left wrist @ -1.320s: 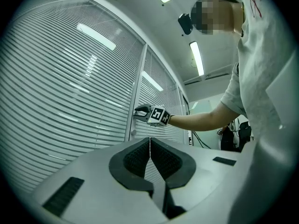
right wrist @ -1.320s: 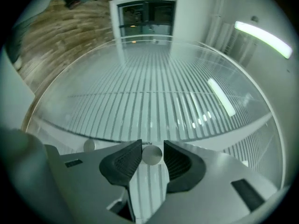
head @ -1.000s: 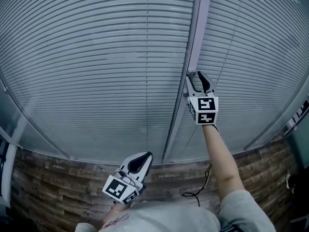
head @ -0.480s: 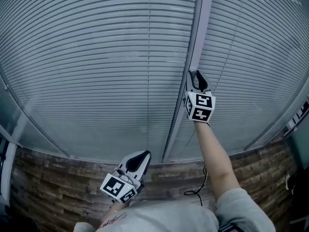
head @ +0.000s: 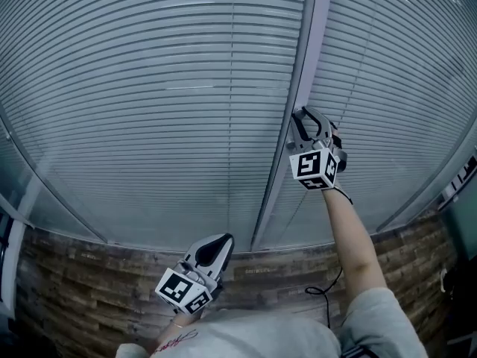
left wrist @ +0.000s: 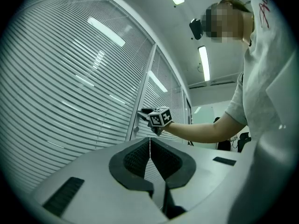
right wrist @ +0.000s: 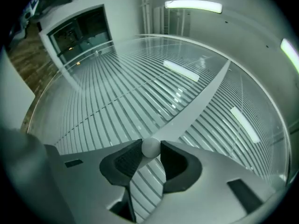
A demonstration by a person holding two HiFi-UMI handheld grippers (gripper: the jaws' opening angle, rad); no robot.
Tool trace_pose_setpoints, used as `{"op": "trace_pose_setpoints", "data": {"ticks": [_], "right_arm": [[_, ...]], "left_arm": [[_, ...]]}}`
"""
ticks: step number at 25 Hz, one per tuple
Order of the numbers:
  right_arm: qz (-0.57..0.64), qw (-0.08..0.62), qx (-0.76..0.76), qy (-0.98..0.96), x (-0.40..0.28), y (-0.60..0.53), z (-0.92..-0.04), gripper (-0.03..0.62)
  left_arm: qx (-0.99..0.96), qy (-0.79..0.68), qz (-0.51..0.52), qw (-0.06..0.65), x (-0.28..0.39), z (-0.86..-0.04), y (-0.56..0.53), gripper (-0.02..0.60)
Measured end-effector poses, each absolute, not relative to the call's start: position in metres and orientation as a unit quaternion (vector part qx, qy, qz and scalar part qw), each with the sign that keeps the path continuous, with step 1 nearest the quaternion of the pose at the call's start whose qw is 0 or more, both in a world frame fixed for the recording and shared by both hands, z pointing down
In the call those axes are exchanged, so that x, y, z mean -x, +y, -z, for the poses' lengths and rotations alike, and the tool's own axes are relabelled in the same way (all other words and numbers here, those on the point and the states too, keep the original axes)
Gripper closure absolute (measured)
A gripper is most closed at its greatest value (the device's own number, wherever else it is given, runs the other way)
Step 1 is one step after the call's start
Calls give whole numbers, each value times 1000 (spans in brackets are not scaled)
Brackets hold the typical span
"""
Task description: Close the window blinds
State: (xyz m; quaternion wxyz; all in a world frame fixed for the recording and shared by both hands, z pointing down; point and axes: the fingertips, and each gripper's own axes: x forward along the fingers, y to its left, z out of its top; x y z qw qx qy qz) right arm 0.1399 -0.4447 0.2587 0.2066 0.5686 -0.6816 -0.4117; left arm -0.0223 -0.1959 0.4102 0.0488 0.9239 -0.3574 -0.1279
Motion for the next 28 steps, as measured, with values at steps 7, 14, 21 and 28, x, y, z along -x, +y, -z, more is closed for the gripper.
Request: {"op": "trace_pose_setpoints", "data": {"ticks": [7, 14, 21, 28], "right_arm": [[507, 308, -496, -634, -137, -446, -267, 462], [563, 363, -453, -588, -134, -445, -269, 462], [618, 419, -403, -530, -132, -444, -275, 462], [626, 408, -429, -508, -131, -442, -277, 462]], "left_arm": [[-923, -359, 129, 53, 24, -413, -198, 563], [-924, -356, 126, 48, 21, -412, -197, 563], [-926, -352, 126, 47, 17, -412, -198, 563], [-926, -352, 127, 51, 17, -413, -200, 563]]}}
